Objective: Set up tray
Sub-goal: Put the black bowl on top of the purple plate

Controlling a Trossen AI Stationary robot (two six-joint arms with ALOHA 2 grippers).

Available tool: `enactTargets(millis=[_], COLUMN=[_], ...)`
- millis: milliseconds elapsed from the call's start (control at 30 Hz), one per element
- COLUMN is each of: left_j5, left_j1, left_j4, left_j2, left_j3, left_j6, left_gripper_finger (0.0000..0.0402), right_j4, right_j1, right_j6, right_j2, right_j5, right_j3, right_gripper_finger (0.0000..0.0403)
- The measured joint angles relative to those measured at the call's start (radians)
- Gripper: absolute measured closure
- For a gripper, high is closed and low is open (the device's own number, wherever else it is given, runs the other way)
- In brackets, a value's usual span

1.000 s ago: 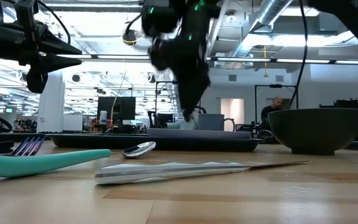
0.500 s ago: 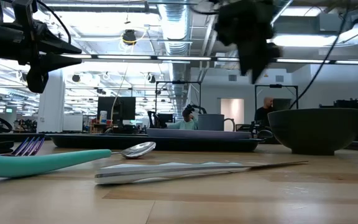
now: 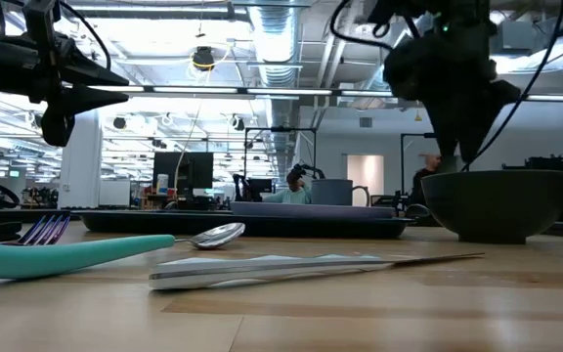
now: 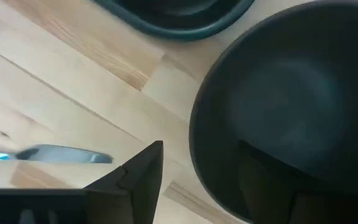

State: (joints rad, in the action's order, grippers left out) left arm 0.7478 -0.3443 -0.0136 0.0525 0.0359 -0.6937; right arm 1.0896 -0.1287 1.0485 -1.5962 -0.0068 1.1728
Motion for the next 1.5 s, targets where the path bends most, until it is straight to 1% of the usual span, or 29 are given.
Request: enactTargets(millis=[67, 200, 300, 367, 400, 533, 633, 733, 833, 933, 1000, 1067, 1133, 1300, 1367, 1500], left_j5=[-0.002, -0.002, -0.002, -0.014, -0.038, -0.170, -0.221, -0.255, -0.288, -0.315, -0.315, -0.295, -0.266, -0.194, -0.191, -0.191], left_j1=[0.000, 0.000, 0.000, 0.000, 0.000, 0.000, 0.000, 0.000, 0.000, 0.000, 0.000, 0.000, 0.000, 0.000, 0.000, 0.000], left_j4=[0.000, 0.001, 0.004, 0.004, 0.004, 0.005, 0.007, 0.010, 0.106, 0.276, 0.344, 0.385, 0.409, 0.436, 0.444, 0.453], left_j2=[0.000, 0.000, 0.000, 0.000, 0.000, 0.008, 0.029, 0.074, 0.128, 0.185, 0.214, 0.232, 0.243, 0.243, 0.244, 0.243], left_j3=[0.000, 0.000, 0.001, 0.001, 0.001, 0.001, 0.001, 0.001, 0.027, 0.075, 0.113, 0.146, 0.164, 0.187, 0.187, 0.187], left_j6=[0.000, 0.000, 0.000, 0.009, 0.034, 0.177, 0.242, 0.269, 0.270, 0.269, 0.269, 0.269, 0.269, 0.268, 0.264, 0.241], left_gripper_finger=[0.0314, 0.0314, 0.0314, 0.0314, 0.0314, 0.0314, 0.0314, 0.0314, 0.0315, 0.0315, 0.0315, 0.0315, 0.0315, 0.0315, 0.0315, 0.0315], right_j4=[-0.037, -0.049, -0.043, -0.043, -0.044, -0.047, -0.057, -0.051, -0.048, -0.048, -0.048, -0.042, -0.043, -0.014, -0.010, 0.013], right_j1=[-0.011, -0.021, -0.013, -0.005, -0.001, 0.010, 0.013, 0.013, 0.013, 0.014, 0.014, 0.013, 0.014, 0.020, 0.029, 0.052], right_j6=[-0.001, -0.001, -0.001, -0.001, -0.001, -0.010, -0.010, -0.010, -0.011, -0.011, -0.011, -0.013, -0.025, -0.057, -0.094, -0.220], right_j2=[-0.032, -0.093, -0.137, -0.162, -0.174, -0.192, -0.192, -0.187, -0.186, -0.185, -0.185, -0.186, -0.186, -0.186, -0.186, -0.186], right_j5=[-0.017, -0.018, -0.017, -0.017, -0.018, -0.042, -0.044, -0.044, -0.044, -0.044, -0.044, -0.043, -0.039, 0.013, 0.019, 0.024], right_j3=[0.000, 0.000, 0.000, 0.000, 0.000, 0.000, 0.000, 0.000, 0.001, 0.001, 0.002, 0.012, 0.036, 0.118, 0.159, 0.236], right_gripper_finger=[0.0216, 0.0217, 0.0230, 0.0249, 0.0262, 0.0317, 0.0349, 0.0374, 0.0394, 0.0395, 0.0395, 0.0398, 0.0399, 0.0401, 0.0401, 0.0401])
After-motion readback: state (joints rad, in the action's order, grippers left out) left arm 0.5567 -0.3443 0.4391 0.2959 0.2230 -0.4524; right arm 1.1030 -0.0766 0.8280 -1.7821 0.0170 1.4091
